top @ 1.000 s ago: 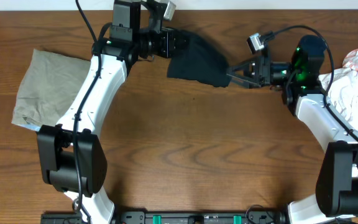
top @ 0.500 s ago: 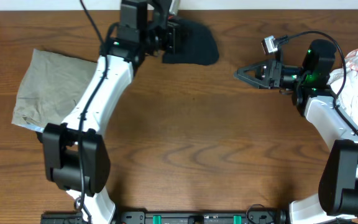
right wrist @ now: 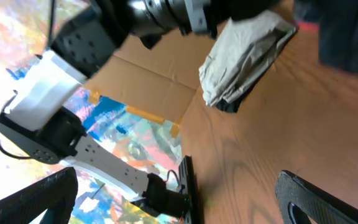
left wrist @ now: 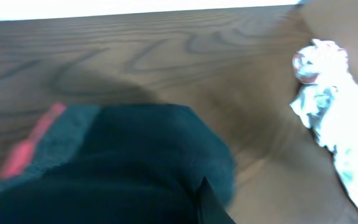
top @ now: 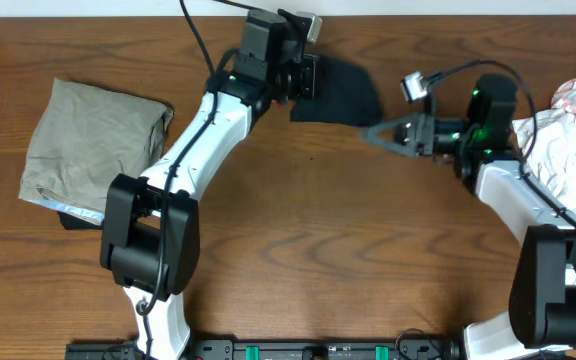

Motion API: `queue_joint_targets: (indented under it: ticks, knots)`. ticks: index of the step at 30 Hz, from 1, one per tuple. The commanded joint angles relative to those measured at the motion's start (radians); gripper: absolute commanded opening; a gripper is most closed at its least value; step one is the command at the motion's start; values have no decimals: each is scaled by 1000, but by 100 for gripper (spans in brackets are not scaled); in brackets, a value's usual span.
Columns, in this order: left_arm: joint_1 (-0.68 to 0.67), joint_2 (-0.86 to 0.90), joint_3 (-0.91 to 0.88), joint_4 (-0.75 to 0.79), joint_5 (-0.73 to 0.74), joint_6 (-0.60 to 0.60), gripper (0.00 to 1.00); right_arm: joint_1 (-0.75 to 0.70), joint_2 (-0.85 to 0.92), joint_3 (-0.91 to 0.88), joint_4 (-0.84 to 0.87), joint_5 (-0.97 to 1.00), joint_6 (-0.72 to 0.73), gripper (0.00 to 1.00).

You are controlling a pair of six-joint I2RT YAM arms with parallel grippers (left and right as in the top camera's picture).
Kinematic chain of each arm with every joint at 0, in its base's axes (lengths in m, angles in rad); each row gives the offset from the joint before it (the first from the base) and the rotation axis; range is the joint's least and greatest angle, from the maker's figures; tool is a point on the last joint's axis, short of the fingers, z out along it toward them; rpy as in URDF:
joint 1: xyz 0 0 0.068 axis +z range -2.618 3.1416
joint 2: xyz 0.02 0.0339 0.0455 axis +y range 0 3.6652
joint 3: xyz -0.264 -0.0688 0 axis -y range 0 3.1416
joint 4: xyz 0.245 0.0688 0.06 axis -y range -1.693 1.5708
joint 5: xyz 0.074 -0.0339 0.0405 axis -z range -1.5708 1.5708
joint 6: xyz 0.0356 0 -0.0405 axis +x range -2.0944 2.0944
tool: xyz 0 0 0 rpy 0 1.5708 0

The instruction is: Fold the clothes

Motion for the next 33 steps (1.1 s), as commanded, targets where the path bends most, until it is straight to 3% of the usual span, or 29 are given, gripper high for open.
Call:
queue_joint_targets:
  ticks: [1,7,19,26,33]
  knots:
    - [-31,-9,10,14,-72,-25,6,18,7,-45,-2,19,-57,99]
    - [-68,-11,11,28,-70,-83,6,36,7,-115,-3,95,-82,97]
    - [-66,-58,11,36,13,-219,6,58,7,-245,-2,599,-105,99]
    - [-67,-95,11,35,64,-282,6,58,7,-245,25,714,96,99]
    - [-68,-115,11,35,66,-450,6,58,7,-245,276,726,280,99]
